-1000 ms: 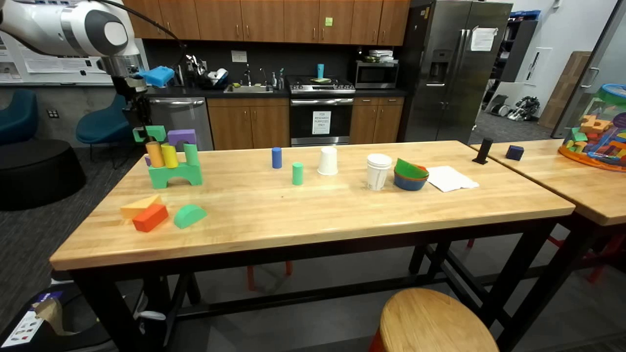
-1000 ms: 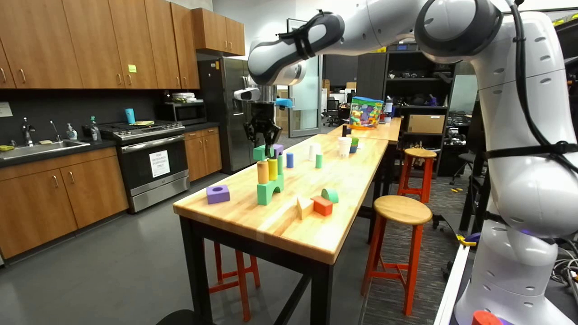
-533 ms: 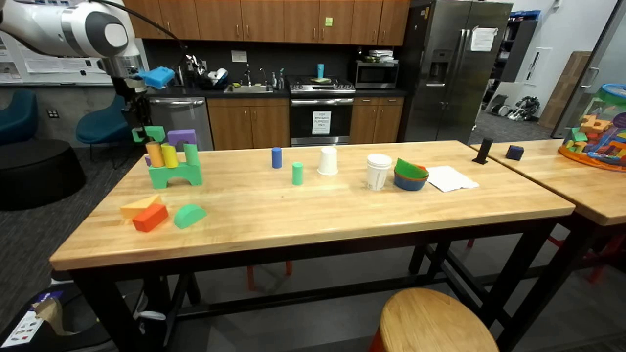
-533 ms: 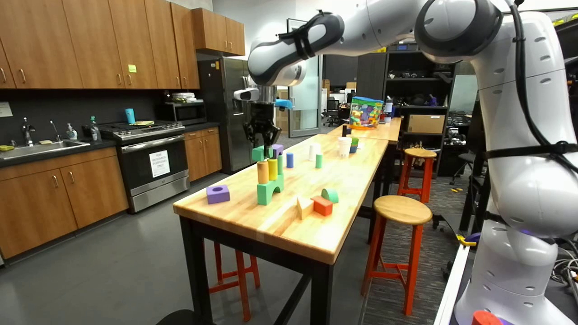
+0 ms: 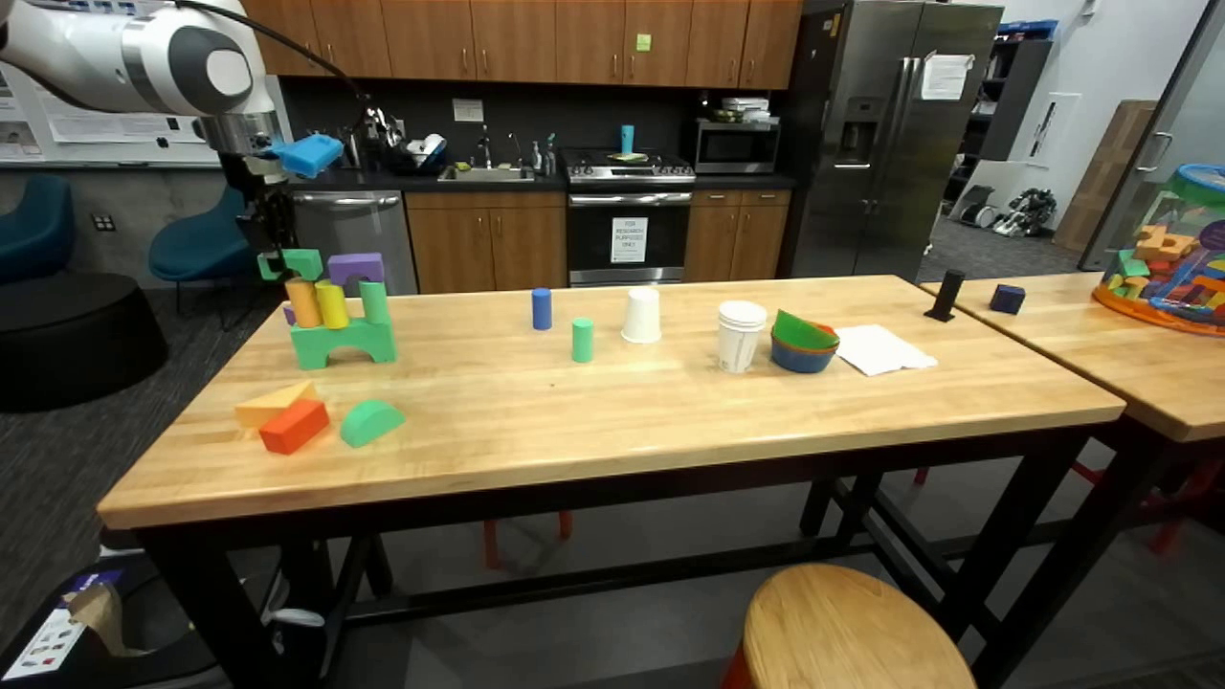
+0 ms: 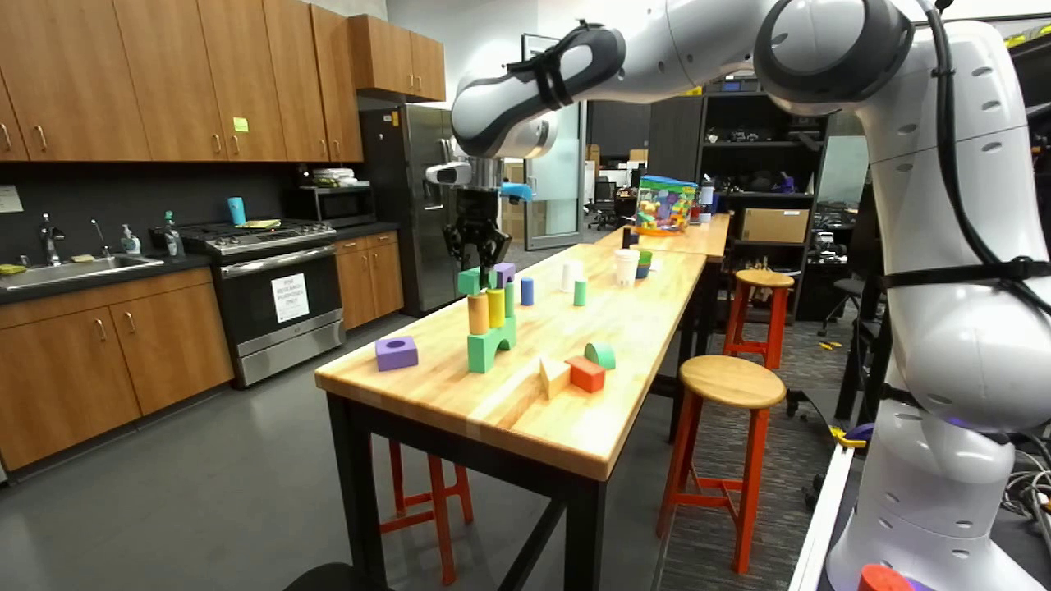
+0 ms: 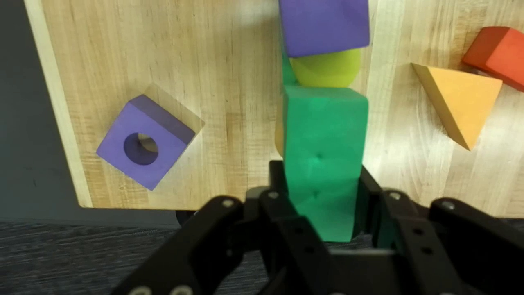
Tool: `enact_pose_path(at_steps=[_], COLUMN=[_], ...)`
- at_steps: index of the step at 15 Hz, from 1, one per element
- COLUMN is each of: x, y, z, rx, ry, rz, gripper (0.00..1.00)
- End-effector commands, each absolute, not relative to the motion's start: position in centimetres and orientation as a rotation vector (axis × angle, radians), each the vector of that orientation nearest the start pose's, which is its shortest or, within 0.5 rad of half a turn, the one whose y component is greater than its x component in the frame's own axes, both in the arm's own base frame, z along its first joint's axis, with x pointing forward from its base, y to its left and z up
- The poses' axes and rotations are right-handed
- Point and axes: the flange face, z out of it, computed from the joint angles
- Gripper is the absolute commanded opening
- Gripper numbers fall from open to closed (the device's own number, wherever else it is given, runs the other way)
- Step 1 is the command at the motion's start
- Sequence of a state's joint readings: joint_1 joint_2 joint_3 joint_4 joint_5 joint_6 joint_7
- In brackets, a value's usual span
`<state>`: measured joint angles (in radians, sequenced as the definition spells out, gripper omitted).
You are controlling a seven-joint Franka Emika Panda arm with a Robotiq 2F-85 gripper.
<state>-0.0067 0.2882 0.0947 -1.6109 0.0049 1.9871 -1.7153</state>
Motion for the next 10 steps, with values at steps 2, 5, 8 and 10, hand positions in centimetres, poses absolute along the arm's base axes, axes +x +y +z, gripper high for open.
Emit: enact_pose_path(at_steps=[2,5,8,10], x=[65.04,65.07,65.13,65.18], y=[5.23,5.23,4.83,4.51], z=[47.5,47.48,47.5,47.54], rx=[1.94,1.944,1.955,1.965], ry=[2.395,2.39,2.377,2.368], rz=[0.137,0.134,0.133,0.134], gripper=[0.15,0.15,0.15,0.15])
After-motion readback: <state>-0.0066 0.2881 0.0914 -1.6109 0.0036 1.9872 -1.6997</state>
